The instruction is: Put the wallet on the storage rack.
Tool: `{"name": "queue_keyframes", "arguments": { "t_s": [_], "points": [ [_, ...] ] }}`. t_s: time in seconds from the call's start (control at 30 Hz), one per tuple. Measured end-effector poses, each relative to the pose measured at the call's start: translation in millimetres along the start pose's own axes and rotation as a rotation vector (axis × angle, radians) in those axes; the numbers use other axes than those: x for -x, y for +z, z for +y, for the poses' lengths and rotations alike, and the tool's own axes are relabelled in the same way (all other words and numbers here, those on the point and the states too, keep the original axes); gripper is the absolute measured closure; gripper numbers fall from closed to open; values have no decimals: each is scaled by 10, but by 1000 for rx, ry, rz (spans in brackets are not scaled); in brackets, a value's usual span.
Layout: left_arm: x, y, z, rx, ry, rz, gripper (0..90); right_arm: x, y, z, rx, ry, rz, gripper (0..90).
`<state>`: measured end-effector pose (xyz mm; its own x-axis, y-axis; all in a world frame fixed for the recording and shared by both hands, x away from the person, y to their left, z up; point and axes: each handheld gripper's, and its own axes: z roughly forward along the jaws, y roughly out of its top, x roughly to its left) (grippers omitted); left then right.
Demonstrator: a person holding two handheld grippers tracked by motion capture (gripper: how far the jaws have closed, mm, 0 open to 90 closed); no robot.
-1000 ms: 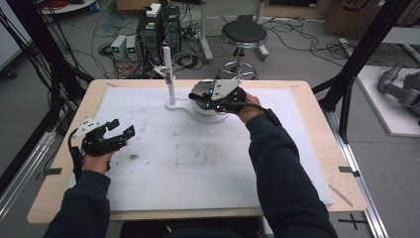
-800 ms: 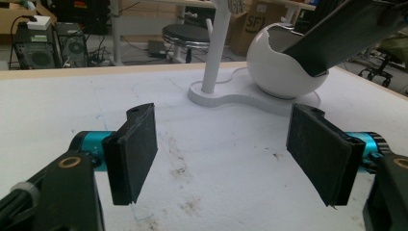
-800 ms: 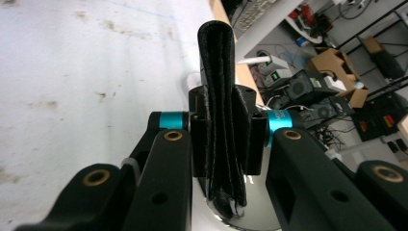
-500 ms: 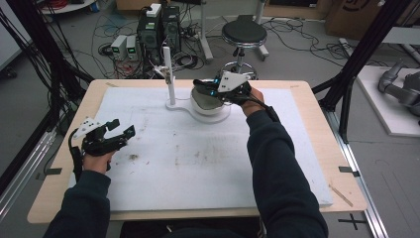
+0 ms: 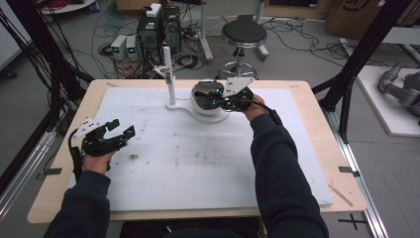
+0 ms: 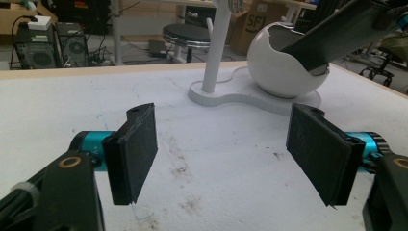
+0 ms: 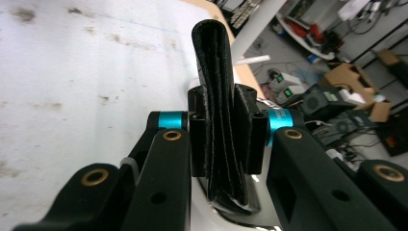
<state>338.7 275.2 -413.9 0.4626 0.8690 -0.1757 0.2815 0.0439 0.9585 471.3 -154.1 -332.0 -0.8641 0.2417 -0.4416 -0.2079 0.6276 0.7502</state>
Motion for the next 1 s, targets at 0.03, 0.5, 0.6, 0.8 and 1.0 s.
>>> {"name": "queue_keyframes", "arguments": {
  "t_s": [0.03,0.5,0.6,0.8,1.0],
  "points": [
    [-1,-1,0,-2,1,0,263,-7,4,-8,3,8,9,778],
    [-12,1,-2,-6,1,-1,263,-36,43,-41,-31,155,35,495],
    [-16,-1,-1,-7,0,-2,263,-29,12,-34,-25,182,28,446],
    [-13,7,-6,-6,-4,-9,263,21,-241,-4,13,285,-30,326],
    [-9,29,-8,-6,-9,-22,240,-6,-685,-152,65,433,-125,279]
  ]
}}
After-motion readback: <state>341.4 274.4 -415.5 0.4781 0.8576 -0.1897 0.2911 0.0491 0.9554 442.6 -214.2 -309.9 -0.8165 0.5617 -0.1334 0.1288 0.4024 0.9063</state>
